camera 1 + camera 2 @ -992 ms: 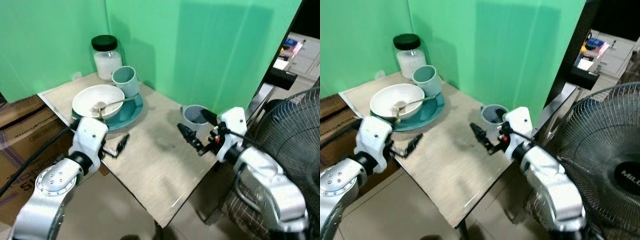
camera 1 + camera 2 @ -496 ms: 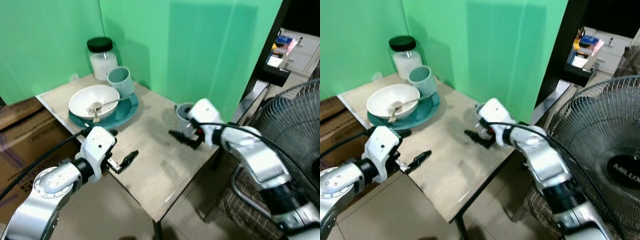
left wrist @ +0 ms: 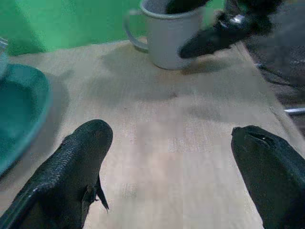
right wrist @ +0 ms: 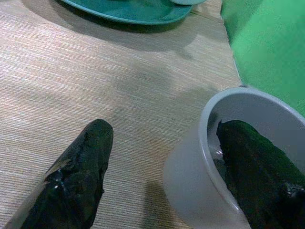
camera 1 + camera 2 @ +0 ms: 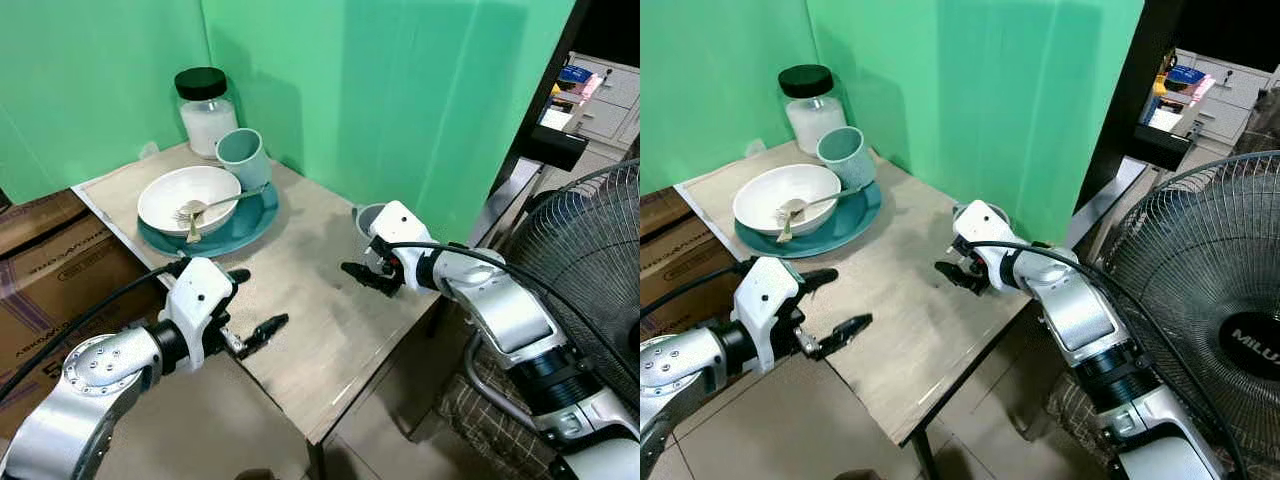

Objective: Setting the table

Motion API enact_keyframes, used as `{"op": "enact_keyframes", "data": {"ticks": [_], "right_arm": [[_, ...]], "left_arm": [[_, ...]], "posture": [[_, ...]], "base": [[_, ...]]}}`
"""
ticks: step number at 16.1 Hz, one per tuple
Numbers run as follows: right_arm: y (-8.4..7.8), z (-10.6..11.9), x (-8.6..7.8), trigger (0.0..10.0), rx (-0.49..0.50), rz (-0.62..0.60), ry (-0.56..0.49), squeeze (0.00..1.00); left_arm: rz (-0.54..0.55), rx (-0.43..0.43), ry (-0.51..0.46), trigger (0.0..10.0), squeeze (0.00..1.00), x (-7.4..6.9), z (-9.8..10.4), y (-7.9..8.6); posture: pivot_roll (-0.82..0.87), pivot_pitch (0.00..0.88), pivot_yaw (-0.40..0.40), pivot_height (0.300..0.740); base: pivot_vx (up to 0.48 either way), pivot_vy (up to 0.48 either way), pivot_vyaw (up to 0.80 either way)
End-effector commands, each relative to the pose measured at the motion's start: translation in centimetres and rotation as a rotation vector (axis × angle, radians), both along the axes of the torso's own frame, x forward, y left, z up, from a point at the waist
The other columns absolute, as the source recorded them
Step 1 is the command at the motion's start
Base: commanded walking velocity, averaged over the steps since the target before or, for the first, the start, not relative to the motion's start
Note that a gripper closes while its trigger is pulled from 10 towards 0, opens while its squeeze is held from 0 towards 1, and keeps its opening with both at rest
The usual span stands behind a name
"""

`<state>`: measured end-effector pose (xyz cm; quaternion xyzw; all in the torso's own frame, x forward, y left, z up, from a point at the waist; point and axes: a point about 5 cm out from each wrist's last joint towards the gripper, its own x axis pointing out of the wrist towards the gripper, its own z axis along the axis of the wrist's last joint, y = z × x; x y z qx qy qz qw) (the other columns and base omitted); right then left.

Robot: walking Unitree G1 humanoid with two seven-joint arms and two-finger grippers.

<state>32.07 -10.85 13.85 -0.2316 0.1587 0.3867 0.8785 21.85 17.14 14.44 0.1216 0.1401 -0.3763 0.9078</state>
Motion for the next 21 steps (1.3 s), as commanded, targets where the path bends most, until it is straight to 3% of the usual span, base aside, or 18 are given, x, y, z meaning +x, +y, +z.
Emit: {"op": "enact_keyframes", "data": {"ticks": [1,21], "right_arm": [[-0.08,0.4,0.29,0.0,-0.011,-0.011,-0.015,0.0],[0.77,0.46,1.19,0.0,-0.045,0.009,-0.055,0.0]], "left_arm": [[-0.02,-0.001,0.022,10.0,0.0,-0.11,0.07,0.09],[-0.043,-0.011,0.027,10.0,0.0,-0.04,0.33,0.34]], "posture": [[0.12,0.0,0.034,0.74],[0.12,0.0,0.027,0.74]], "base": [[0.0,0.0,0.0],[0.0,0.0,0.0]]}}
